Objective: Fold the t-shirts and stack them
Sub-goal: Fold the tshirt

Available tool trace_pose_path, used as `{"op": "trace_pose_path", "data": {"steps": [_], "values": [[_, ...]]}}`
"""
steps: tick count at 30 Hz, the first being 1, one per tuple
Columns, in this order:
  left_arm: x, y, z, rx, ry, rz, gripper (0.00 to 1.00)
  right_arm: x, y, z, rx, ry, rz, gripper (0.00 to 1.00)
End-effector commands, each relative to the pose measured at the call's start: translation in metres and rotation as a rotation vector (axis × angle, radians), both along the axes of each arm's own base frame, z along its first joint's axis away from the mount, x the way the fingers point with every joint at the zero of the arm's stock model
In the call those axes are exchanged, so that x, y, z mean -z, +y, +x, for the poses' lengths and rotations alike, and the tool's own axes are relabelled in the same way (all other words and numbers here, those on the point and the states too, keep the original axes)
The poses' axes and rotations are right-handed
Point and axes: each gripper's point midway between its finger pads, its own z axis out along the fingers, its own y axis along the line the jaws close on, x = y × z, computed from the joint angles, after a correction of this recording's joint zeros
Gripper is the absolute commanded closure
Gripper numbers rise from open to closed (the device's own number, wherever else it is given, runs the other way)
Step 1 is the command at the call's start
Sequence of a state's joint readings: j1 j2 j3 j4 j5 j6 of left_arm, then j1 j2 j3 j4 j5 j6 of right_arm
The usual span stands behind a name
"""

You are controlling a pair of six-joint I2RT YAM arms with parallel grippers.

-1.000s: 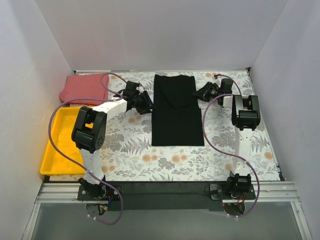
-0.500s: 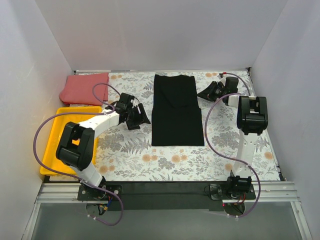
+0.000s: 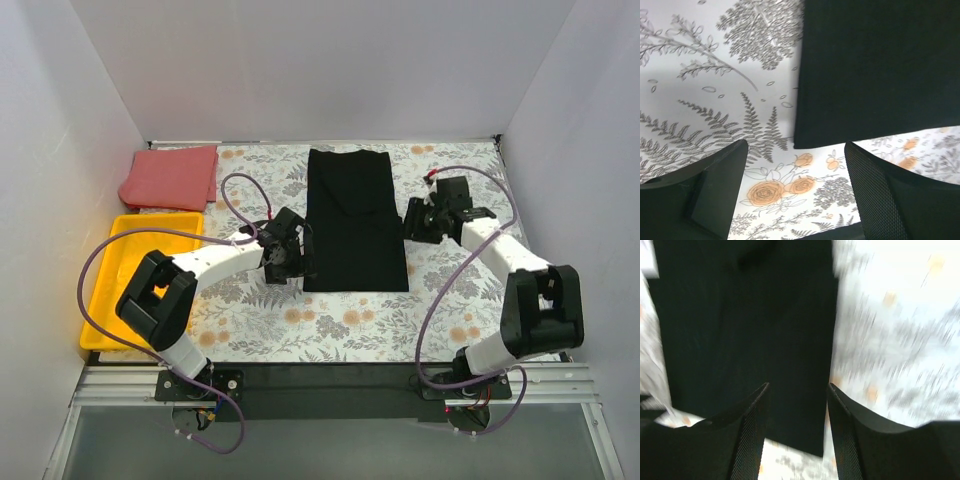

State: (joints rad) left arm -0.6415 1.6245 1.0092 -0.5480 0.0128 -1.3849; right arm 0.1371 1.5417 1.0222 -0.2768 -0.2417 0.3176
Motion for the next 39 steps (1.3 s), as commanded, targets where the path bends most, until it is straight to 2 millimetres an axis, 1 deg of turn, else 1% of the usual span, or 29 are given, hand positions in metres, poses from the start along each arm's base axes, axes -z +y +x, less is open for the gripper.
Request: {"op": "trace_pose_path", "data": {"steps": [1,2,3,4,5,6,7,9,10,15,18,19,21,25,26,28,29,32,33,35,36,39], "values": [[-0.001,0.009,-0.002,-0.033,-0.018,0.093,0.23,0.025,-0.020,-0.068,-0.007,0.143,-0.228,0.44],[0.002,0.007,-0.003,-0.029,-0.010,0.102,0.26,0.034,-0.020,-0.083,-0.012,0.175,-0.235,0.43],[0.002,0.004,-0.004,-0.025,-0.007,0.105,0.28,0.030,-0.016,-0.090,-0.023,0.158,-0.226,0.43],[0.000,0.001,-0.002,-0.022,-0.014,0.103,0.30,0.030,-0.016,-0.095,-0.028,0.157,-0.223,0.43],[0.004,0.001,-0.002,-0.020,-0.006,0.122,0.34,0.033,-0.014,-0.101,-0.035,0.159,-0.225,0.43],[0.005,0.000,-0.002,-0.017,-0.009,0.130,0.36,0.035,-0.011,-0.110,-0.047,0.159,-0.230,0.43],[0.003,-0.001,0.002,-0.018,-0.018,0.139,0.37,0.038,-0.010,-0.114,-0.057,0.161,-0.230,0.43],[0.008,-0.002,0.001,-0.008,-0.008,0.162,0.38,0.048,-0.007,-0.126,-0.074,0.186,-0.236,0.43],[0.008,-0.004,0.002,-0.003,-0.010,0.164,0.39,0.051,-0.007,-0.128,-0.077,0.192,-0.239,0.43],[0.016,-0.015,-0.003,0.028,0.011,0.194,0.39,0.052,-0.002,-0.132,-0.091,0.181,-0.231,0.43],[0.021,-0.013,-0.006,0.030,0.023,0.231,0.40,0.051,0.000,-0.130,-0.096,0.174,-0.234,0.43],[0.025,-0.012,-0.008,0.029,0.031,0.246,0.43,0.050,0.001,-0.130,-0.099,0.171,-0.233,0.43],[0.028,-0.010,-0.010,0.030,0.035,0.262,0.44,0.049,0.001,-0.130,-0.103,0.167,-0.239,0.43],[0.034,-0.009,-0.014,0.036,0.059,0.291,0.50,0.048,0.004,-0.129,-0.107,0.157,-0.245,0.43],[0.037,-0.008,-0.016,0.041,0.072,0.304,0.53,0.048,0.005,-0.129,-0.109,0.159,-0.245,0.43],[0.039,-0.010,-0.021,0.054,0.080,0.311,0.55,0.047,0.008,-0.129,-0.110,0.158,-0.243,0.43],[0.042,-0.010,-0.024,0.058,0.092,0.324,0.55,0.047,0.004,-0.127,-0.094,0.148,-0.267,0.43],[0.045,-0.012,-0.031,0.074,0.105,0.345,0.58,0.047,0.006,-0.126,-0.090,0.147,-0.276,0.43],[0.049,-0.012,-0.032,0.076,0.114,0.354,0.61,0.049,0.007,-0.127,-0.093,0.156,-0.281,0.43],[0.050,-0.013,-0.034,0.084,0.117,0.359,0.64,0.050,0.009,-0.126,-0.086,0.160,-0.283,0.43],[0.051,-0.013,-0.035,0.086,0.118,0.360,0.70,0.051,0.010,-0.126,-0.087,0.162,-0.290,0.43],[0.051,-0.014,-0.036,0.088,0.121,0.362,0.81,0.053,0.013,-0.124,-0.087,0.168,-0.303,0.43]]}}
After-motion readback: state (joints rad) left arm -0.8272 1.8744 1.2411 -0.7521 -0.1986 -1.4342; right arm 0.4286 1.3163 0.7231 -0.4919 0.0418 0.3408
